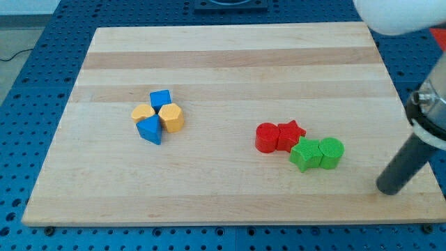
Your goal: Move your hand at the right side of the green circle
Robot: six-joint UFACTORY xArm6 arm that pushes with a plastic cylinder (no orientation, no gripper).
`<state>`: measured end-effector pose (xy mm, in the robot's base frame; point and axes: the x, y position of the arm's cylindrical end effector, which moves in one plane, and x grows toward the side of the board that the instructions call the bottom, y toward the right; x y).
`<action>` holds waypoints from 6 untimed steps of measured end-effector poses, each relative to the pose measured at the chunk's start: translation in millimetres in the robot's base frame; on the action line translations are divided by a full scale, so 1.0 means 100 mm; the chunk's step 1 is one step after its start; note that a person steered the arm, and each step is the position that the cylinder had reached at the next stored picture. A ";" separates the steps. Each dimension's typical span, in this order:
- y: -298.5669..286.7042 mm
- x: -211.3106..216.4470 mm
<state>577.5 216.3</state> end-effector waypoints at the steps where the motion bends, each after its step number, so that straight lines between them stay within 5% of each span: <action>1: -0.08 -0.09; 3: 0.18 -0.01; 6: 0.40 -0.95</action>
